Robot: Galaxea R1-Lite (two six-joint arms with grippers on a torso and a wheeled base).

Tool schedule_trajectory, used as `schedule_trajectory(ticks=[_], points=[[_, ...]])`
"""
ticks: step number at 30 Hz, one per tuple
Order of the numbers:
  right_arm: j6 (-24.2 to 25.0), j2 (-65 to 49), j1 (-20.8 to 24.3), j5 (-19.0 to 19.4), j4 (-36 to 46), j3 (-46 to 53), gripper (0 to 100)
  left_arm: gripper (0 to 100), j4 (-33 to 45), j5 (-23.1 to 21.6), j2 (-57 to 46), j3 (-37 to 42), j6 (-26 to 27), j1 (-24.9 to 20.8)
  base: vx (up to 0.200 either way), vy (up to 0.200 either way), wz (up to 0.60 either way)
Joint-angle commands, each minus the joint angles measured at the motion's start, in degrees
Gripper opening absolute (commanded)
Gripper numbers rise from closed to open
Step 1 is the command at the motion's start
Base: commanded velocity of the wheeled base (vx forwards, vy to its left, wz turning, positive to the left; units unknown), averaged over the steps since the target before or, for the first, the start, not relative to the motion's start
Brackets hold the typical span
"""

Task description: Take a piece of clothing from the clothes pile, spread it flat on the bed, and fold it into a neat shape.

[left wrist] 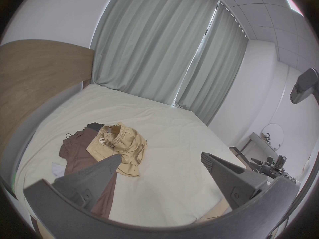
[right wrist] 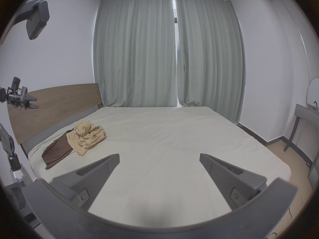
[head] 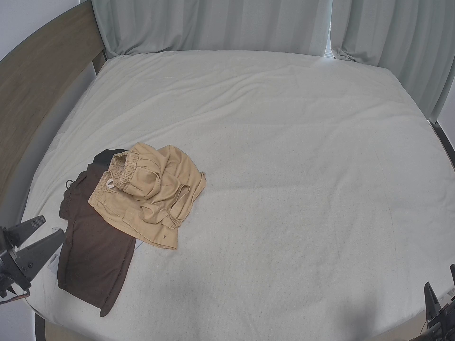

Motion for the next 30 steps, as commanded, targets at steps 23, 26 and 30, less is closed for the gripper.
schedule_trajectory(ticks=[23, 26, 30], points=[[-0.01, -0.93, 0.1, 0.04, 0.0, 1.01, 100, 100, -10.27, -14.53, 24.03, -6.81, -2.89, 7.34, 0.0, 0.0, 0.0], [-0.01, -0.93, 0.1, 0.04, 0.0, 1.01, 100, 100, -12.73, -15.94, 27.29, -7.34, -2.89, 8.83, 0.0, 0.0, 0.0], [-0.01, -0.93, 0.1, 0.04, 0.0, 0.92, 100, 100, -15.72, -18.31, 31.5, -8.66, -3.06, 9.36, 0.0, 0.0, 0.0]])
